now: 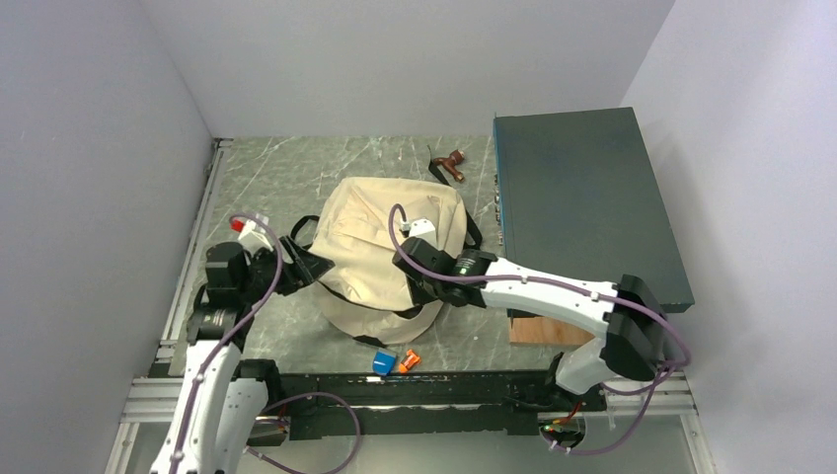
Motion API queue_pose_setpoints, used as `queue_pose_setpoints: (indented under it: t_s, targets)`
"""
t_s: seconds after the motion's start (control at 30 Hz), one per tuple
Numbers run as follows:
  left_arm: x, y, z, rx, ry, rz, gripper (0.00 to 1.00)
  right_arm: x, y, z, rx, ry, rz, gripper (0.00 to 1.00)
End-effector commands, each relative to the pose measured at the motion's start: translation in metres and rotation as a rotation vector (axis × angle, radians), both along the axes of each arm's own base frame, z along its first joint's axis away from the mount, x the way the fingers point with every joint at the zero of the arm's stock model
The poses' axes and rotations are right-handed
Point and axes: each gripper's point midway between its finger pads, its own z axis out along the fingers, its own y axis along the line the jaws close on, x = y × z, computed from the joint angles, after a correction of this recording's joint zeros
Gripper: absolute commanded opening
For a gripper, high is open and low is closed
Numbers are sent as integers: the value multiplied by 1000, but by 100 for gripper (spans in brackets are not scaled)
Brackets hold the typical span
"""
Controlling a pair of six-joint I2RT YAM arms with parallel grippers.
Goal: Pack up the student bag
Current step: Place the book in the student bag, then adjust the student bag at the center of the board.
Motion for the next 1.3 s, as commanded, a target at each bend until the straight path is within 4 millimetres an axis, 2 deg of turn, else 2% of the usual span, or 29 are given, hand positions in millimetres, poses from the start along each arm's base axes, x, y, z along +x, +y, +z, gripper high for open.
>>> queue_pose_setpoints:
  t_s: [0.0, 0.07, 0.2, 0.37, 0.5, 0.6, 0.67, 0.7, 0.77, 0.87, 1.0, 1.17, 1.27]
  targets:
    - [-19, 31, 15, 177, -31, 126, 82, -2, 23, 37, 147, -117, 183, 8]
    - [-27, 21, 25, 130, -47, 84, 80, -8, 27, 43, 162, -132, 276, 22]
    - [-37, -2, 40, 9, -58, -15, 68, -22, 34, 60, 184, -149, 433, 37]
    - [-43, -28, 60, -65, -125, -156, 69, -37, 25, 86, 229, -221, 553, 50]
    - [-48, -61, 60, -14, -115, -300, 69, -42, 10, 103, 210, -354, 670, 55]
    - [-54, -94, 58, 19, -97, -413, 67, -47, 0, 97, 135, -454, 815, 57]
    - [-52, -110, 56, 20, -72, -448, 66, -60, -7, 81, 60, -525, 1032, 62]
    - [-51, -115, 55, 13, -62, -454, 66, -67, -14, 71, -1, -563, 1131, 66]
    - [-48, -123, 57, -13, -70, -455, 67, -64, -22, 64, -114, -638, 1189, 75]
    - [-50, -129, 57, -37, -79, -464, 68, -66, -26, 65, -173, -659, 1270, 77]
    - [-57, -136, 42, -64, 3, -460, 69, -72, -31, 52, -264, -617, 1398, 77]
    - [-74, -140, -2, -82, 211, -423, 73, -69, -29, 30, -326, -606, 1446, 77]
    - [-69, -139, -27, -91, 240, -371, 69, -61, -22, 23, -377, -620, 1446, 75]
